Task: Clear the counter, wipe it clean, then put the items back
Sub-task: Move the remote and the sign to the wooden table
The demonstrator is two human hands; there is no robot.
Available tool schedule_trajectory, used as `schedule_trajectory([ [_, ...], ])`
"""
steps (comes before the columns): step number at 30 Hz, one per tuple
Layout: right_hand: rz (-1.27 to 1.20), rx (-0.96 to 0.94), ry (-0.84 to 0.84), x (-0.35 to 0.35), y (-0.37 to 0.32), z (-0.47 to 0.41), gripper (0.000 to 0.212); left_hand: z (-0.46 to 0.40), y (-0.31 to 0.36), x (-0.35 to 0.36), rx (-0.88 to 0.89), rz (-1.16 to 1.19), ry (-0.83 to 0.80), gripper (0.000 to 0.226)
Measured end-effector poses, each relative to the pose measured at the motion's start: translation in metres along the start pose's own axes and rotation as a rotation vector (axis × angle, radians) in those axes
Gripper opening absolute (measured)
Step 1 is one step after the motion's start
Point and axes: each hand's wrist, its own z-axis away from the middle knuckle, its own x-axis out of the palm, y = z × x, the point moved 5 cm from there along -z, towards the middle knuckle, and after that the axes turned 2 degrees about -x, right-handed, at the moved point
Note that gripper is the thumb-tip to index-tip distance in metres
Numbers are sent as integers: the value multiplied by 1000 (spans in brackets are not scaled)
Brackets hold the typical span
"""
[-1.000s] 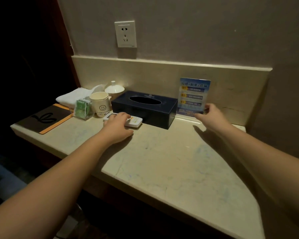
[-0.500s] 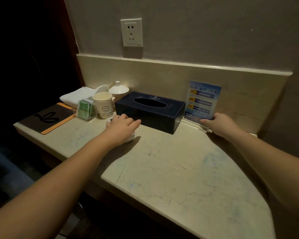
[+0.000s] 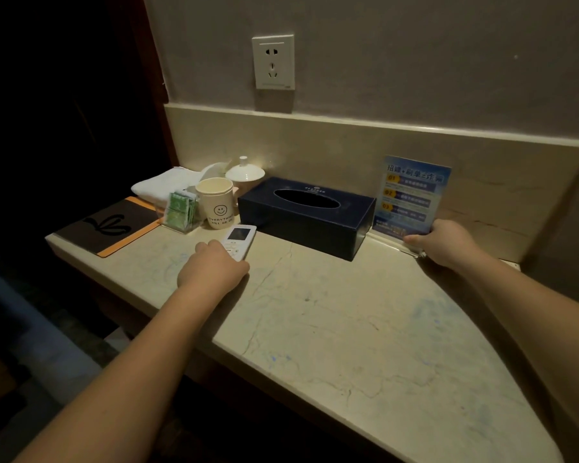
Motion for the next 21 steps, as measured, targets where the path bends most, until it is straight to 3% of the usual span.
schedule_trajectory([
  [9, -88, 100, 45, -2, -3, 24, 18, 7, -16, -10, 67, 153, -43, 61],
  [13, -173, 136, 127, -9, -7, 50, 22, 22, -18, -20, 175, 376, -82, 56],
  [17, -325, 115, 187, -16, -28, 95, 21, 47, -17, -28, 244, 639, -225, 53],
  [21, -312, 64, 233, -20, -52, 152, 27, 75, -24, -35, 307, 789, -316, 52],
])
